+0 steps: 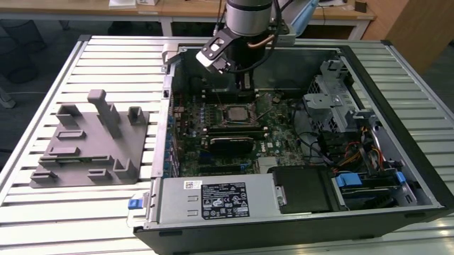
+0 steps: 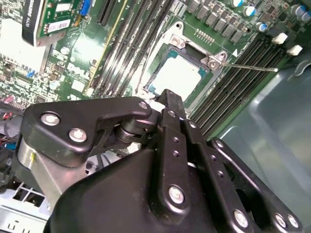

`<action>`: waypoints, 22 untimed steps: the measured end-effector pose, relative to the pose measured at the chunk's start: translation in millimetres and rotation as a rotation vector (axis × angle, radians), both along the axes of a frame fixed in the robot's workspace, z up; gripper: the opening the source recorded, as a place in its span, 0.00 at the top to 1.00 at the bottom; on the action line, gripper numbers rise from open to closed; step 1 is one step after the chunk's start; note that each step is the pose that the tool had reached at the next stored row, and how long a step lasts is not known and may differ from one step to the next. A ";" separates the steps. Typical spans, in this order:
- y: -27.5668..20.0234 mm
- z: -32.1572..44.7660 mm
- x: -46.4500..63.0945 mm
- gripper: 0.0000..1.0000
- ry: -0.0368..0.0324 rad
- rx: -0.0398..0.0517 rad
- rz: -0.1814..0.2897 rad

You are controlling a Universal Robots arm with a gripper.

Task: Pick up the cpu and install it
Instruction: 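Close the cpu cover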

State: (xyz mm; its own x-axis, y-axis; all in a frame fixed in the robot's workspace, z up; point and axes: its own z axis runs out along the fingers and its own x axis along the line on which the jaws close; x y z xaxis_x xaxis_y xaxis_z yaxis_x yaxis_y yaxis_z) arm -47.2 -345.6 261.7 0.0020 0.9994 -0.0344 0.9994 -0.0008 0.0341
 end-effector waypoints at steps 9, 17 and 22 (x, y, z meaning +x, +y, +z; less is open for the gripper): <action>-0.1 0.0 22.7 0.89 0.0003 -0.0001 0.000; 5.2 -1.5 41.2 0.89 0.0004 -0.0005 0.000; 8.6 -2.6 50.8 0.89 0.0009 -0.0005 0.000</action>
State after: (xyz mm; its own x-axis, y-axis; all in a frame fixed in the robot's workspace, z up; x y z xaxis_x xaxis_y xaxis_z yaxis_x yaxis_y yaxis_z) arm 3.6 -337.0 259.1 0.0020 0.9994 -0.0349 0.9994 -0.0008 0.0332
